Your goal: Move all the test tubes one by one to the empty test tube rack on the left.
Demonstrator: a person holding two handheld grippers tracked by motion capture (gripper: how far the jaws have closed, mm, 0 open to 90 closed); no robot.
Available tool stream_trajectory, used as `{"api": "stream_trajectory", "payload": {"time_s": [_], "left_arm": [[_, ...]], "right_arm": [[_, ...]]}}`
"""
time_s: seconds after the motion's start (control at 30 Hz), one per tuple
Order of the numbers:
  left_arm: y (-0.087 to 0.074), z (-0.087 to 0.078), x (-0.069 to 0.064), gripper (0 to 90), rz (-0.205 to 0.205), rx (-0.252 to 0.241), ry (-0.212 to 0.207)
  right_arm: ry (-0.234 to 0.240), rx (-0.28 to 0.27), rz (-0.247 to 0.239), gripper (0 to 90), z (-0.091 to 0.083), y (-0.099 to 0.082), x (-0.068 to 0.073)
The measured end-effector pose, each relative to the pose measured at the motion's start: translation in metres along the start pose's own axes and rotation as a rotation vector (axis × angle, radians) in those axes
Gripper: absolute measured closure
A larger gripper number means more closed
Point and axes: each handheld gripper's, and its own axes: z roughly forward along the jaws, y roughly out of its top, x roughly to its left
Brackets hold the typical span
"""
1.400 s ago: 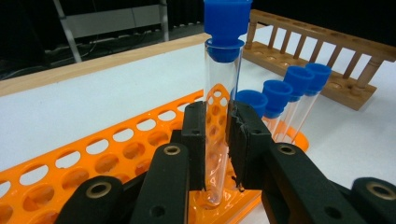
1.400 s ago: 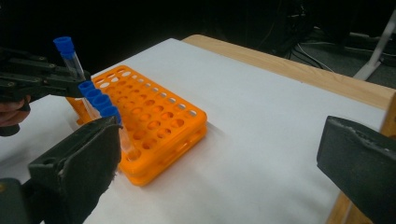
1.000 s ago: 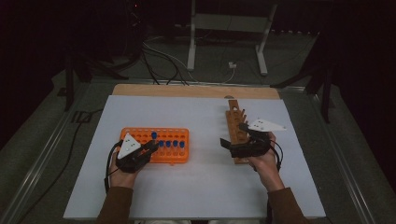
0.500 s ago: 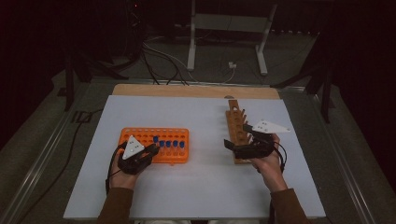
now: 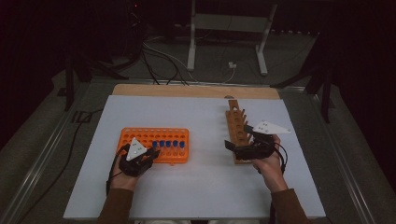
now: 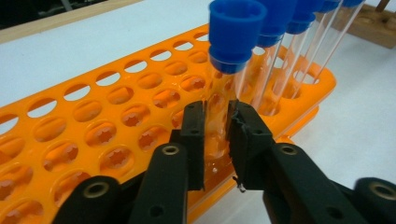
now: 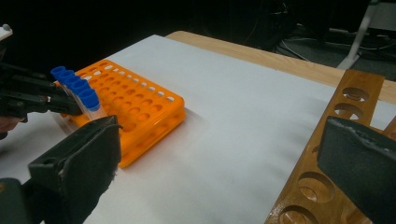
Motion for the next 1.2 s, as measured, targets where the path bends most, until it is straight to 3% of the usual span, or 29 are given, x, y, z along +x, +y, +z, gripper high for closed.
{"api": "stream_trajectory", "payload": {"time_s": [0.07, 0.17, 0.23, 0.4, 0.5, 0.6, 0.87, 1.03, 1.2], "left_arm": [[0.002, -0.006, 0.002, 69.6, -0.018, -0.042, -0.015], [0.006, -0.014, 0.004, 72.5, -0.026, -0.090, -0.010], [0.006, -0.014, 0.005, 77.0, -0.021, -0.080, -0.010], [0.005, -0.012, 0.005, 77.9, -0.018, -0.059, -0.016], [0.004, -0.014, 0.006, 76.9, -0.042, -0.061, -0.014], [0.002, -0.021, 0.009, 65.3, -0.074, -0.081, -0.006], [-0.001, -0.062, 0.018, 45.8, -0.111, -0.222, -0.003], [-0.005, -0.083, 0.025, 29.7, -0.131, -0.278, 0.053], [-0.009, -0.096, 0.032, 14.4, -0.137, -0.295, 0.111]], "right_arm": [[0.002, -0.001, 0.002, 0.0, -0.001, 0.000, 0.000], [0.002, -0.002, 0.004, 0.0, -0.002, -0.001, -0.001], [0.000, -0.002, 0.005, 0.0, -0.003, -0.002, -0.001], [-0.011, -0.014, -0.003, 0.0, -0.007, -0.005, -0.002], [-0.033, -0.023, -0.018, 0.0, -0.012, -0.009, -0.002], [-0.044, -0.042, -0.025, 0.0, -0.019, -0.014, -0.003], [-0.093, -0.096, -0.020, 0.0, -0.038, -0.034, -0.008], [-0.121, -0.131, -0.015, 0.0, -0.048, -0.046, -0.010], [-0.144, -0.150, 0.003, 0.0, -0.058, -0.057, -0.013]]}}
